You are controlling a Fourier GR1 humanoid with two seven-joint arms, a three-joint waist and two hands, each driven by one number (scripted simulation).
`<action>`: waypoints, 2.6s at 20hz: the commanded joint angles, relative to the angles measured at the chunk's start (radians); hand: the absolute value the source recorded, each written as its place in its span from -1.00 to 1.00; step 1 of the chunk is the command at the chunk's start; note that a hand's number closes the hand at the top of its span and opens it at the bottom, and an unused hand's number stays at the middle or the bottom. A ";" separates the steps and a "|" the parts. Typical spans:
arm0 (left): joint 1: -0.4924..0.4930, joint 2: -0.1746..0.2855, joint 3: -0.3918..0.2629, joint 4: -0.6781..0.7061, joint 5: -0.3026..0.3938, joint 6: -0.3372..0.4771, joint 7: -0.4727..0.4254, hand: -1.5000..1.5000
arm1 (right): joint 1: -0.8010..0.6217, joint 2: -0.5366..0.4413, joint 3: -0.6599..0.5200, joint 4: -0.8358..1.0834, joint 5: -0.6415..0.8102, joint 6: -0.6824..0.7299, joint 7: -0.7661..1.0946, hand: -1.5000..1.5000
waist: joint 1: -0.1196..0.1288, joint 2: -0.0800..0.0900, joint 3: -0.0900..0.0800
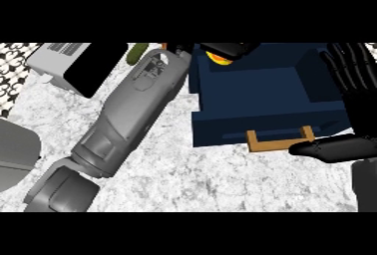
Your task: Pick up the cup, place it into the drawer and close the drawer
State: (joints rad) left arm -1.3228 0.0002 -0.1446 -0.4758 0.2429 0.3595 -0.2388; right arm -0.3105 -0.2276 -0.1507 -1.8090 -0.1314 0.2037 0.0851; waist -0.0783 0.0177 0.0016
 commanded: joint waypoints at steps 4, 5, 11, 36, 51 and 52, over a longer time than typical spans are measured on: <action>-0.018 0.000 -0.125 0.150 0.057 -0.082 0.042 1.00 | -0.061 0.029 0.038 0.024 0.019 -0.017 -0.004 -1.00 | -0.055 0.020 0.001; -0.035 0.000 -0.133 0.176 0.043 -0.100 0.059 1.00 | -0.067 0.005 0.017 0.005 -0.005 -0.004 0.023 -1.00 | -0.055 0.018 0.000; 0.024 0.000 -0.231 0.181 0.065 -0.097 0.015 -1.00 | -0.087 0.006 0.037 0.046 -0.018 0.034 -0.003 -1.00 | -0.101 0.032 0.001; 0.093 0.000 -0.129 0.075 0.430 -0.032 -0.279 -1.00 | -0.007 -0.200 0.382 -0.001 0.253 0.378 0.062 -1.00 | -0.002 -0.002 0.000; 0.252 0.067 -0.088 -0.054 0.430 -0.171 -0.310 -1.00 | -0.191 -0.059 0.502 0.851 0.660 0.098 -0.274 1.00 | 0.150 -0.007 0.001; 0.276 0.080 -0.085 -0.090 0.436 -0.182 -0.307 -1.00 | -0.191 -0.021 0.514 0.896 0.686 0.046 -0.279 1.00 | 0.151 -0.011 0.001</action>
State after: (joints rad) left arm -1.1065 0.0460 -0.2311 -0.5014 0.6747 0.2108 -0.5547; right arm -0.4404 -0.2976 0.3590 -1.1218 0.4859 0.3392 -0.1163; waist 0.0527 0.0095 0.0017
